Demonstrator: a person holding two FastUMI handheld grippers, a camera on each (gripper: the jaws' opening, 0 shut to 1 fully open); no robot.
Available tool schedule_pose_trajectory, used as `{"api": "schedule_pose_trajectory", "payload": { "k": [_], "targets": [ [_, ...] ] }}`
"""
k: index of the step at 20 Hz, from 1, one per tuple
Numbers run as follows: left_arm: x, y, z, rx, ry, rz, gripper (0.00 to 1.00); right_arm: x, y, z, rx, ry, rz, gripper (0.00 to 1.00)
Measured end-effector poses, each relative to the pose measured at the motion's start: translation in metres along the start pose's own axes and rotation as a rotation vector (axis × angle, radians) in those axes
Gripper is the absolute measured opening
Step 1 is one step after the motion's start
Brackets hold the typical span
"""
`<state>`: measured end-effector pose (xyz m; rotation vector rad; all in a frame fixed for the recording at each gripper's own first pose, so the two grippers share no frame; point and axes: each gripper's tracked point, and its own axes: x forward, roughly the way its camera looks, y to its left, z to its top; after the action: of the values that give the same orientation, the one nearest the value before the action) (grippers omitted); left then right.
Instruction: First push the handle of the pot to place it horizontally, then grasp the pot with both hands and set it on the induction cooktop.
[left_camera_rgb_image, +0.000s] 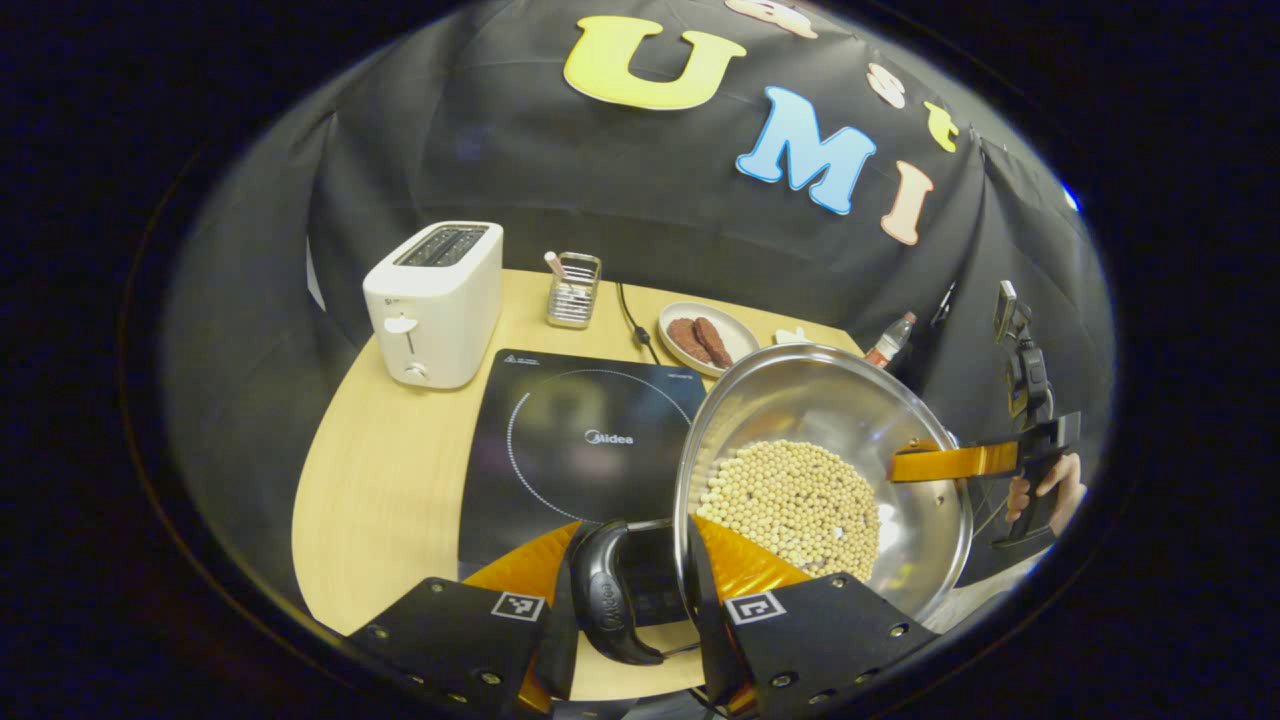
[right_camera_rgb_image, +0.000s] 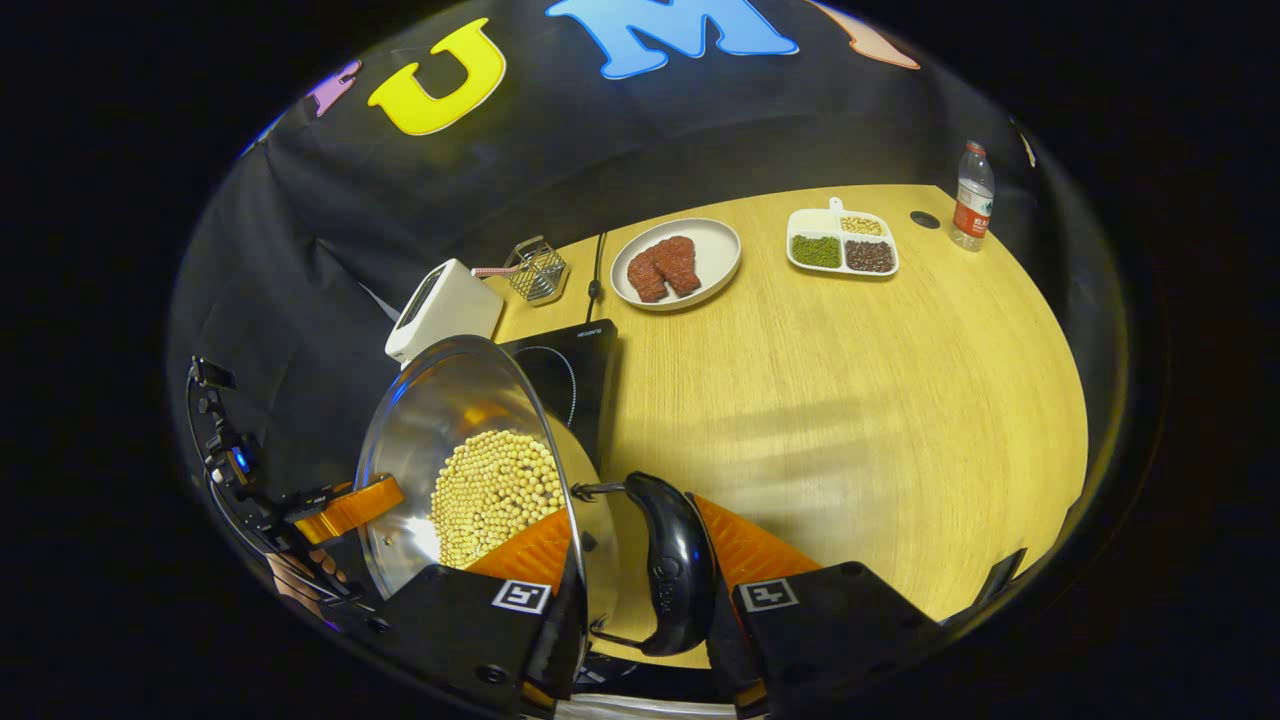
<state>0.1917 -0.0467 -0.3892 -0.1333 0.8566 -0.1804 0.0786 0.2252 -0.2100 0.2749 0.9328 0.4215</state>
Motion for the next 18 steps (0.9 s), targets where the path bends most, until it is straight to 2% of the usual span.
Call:
{"api": "schedule_pose_trajectory", "payload": {
  "k": [1, 3, 4, 7, 8, 9, 11, 13, 14, 16, 18],
  "targets": [
    [0.001, 0.004, 0.000, -0.002, 0.004, 0.001, 0.53, 0.007, 0.003, 0.001, 0.002, 0.004, 0.002, 0.51],
    [0.006, 0.011, 0.002, 0.002, 0.007, 0.007, 0.53, 0.020, 0.006, -0.003, 0.000, 0.008, 0.001, 0.50],
    [0.009, 0.016, 0.003, 0.002, 0.009, 0.012, 0.50, 0.028, 0.010, 0.001, -0.009, 0.008, -0.001, 0.54],
    [0.013, 0.026, 0.007, -0.016, 0.001, 0.022, 0.53, 0.052, 0.022, 0.018, -0.023, -0.017, 0.004, 0.54],
    [0.018, 0.032, 0.010, -0.014, -0.004, 0.027, 0.53, 0.061, 0.026, 0.024, -0.025, -0.026, 0.008, 0.50],
    [0.023, 0.036, 0.013, -0.012, -0.008, 0.033, 0.53, 0.069, 0.030, 0.029, -0.027, -0.034, 0.014, 0.54],
    [0.031, 0.046, 0.019, -0.003, -0.015, 0.042, 0.53, 0.085, 0.036, 0.039, -0.022, -0.041, 0.023, 0.51],
    [0.038, 0.054, 0.023, 0.009, -0.015, 0.046, 0.53, 0.102, 0.038, 0.048, -0.006, -0.048, 0.028, 0.54],
    [0.043, 0.058, 0.025, 0.015, -0.014, 0.048, 0.47, 0.110, 0.039, 0.053, 0.001, -0.050, 0.028, 0.50],
    [0.051, 0.064, 0.029, 0.031, -0.005, 0.049, 0.53, 0.128, 0.040, 0.058, 0.018, -0.049, 0.027, 0.54],
    [0.058, 0.070, 0.031, 0.046, 0.010, 0.049, 0.53, 0.142, 0.041, 0.062, 0.036, -0.042, 0.028, 0.53]
  ]
}}
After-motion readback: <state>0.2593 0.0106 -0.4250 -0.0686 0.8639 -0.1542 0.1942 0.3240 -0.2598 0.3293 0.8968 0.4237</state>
